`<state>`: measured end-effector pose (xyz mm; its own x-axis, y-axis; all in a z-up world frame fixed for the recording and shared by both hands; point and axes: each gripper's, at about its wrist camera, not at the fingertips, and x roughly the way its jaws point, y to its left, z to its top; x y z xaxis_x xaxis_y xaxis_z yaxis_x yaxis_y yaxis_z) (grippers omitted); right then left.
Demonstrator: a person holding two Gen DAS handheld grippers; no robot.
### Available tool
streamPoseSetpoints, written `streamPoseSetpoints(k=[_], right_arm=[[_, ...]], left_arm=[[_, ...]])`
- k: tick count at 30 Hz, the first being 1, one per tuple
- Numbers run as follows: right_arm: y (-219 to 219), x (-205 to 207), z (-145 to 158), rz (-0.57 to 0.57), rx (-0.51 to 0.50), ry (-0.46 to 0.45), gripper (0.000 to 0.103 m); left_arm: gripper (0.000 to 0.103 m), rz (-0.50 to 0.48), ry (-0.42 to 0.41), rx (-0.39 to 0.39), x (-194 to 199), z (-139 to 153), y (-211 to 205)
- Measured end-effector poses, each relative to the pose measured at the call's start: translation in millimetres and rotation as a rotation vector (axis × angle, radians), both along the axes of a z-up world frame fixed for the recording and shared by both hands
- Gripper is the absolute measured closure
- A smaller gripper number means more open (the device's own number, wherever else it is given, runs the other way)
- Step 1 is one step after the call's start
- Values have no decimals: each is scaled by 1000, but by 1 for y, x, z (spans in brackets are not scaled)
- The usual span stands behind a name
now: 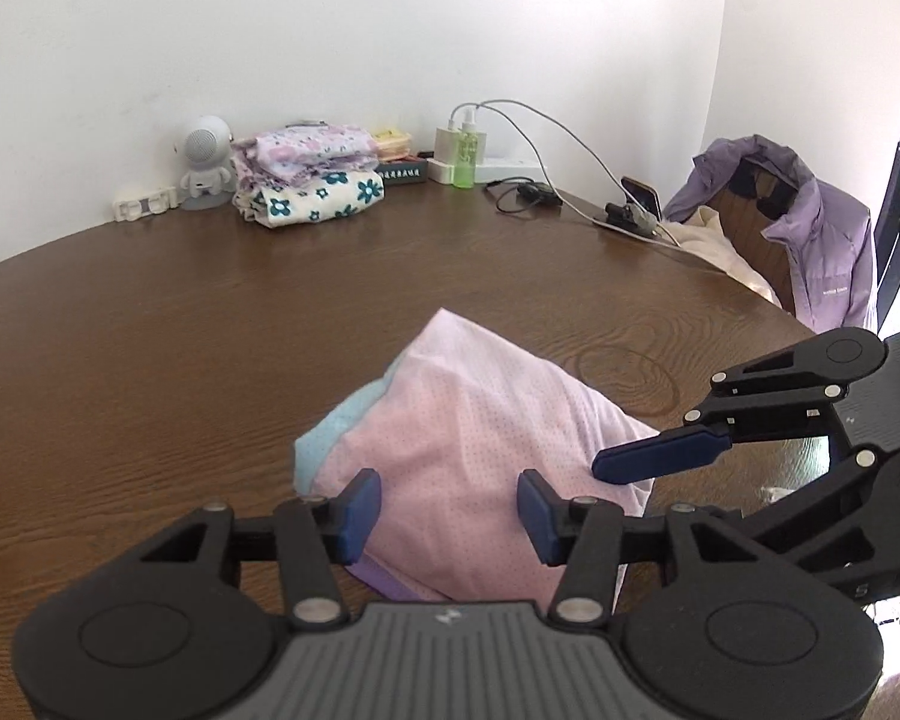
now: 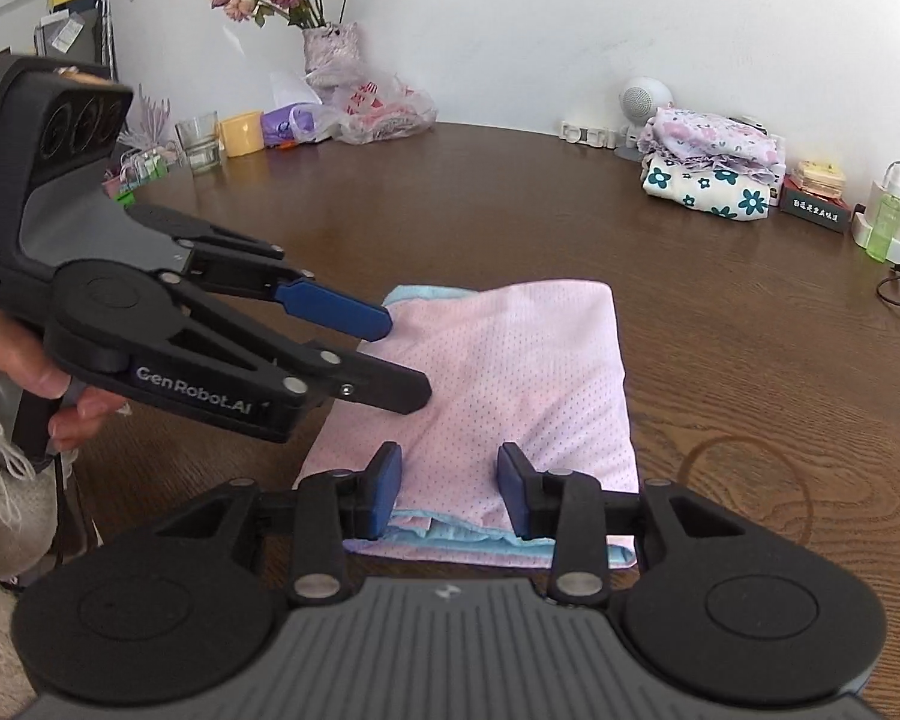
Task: Fold clothes
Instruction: 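Roll the pink edge over the bundle with the right gripper and release, then grasp the folded bundle's edge with both grippers and lift it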
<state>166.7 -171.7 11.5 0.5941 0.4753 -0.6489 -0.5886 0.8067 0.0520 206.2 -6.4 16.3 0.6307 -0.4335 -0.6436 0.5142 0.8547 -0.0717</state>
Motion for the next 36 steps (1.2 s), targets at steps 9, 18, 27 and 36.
streamPoseSetpoints(k=[9,18,27,36], right_arm=[[-7,-7,-3,-56,69,5,55],[-44,-17,7,-222,203,36,0],[-62,-15,-8,-313,335,161,0],[-66,-9,-13,-313,431,252,0]], left_arm=[[50,56,-9,-27,-10,2,10],[2,207,-54,-118,-39,15,26],[1,228,-27,-152,-43,19,31],[5,69,20,-75,31,30,33]])
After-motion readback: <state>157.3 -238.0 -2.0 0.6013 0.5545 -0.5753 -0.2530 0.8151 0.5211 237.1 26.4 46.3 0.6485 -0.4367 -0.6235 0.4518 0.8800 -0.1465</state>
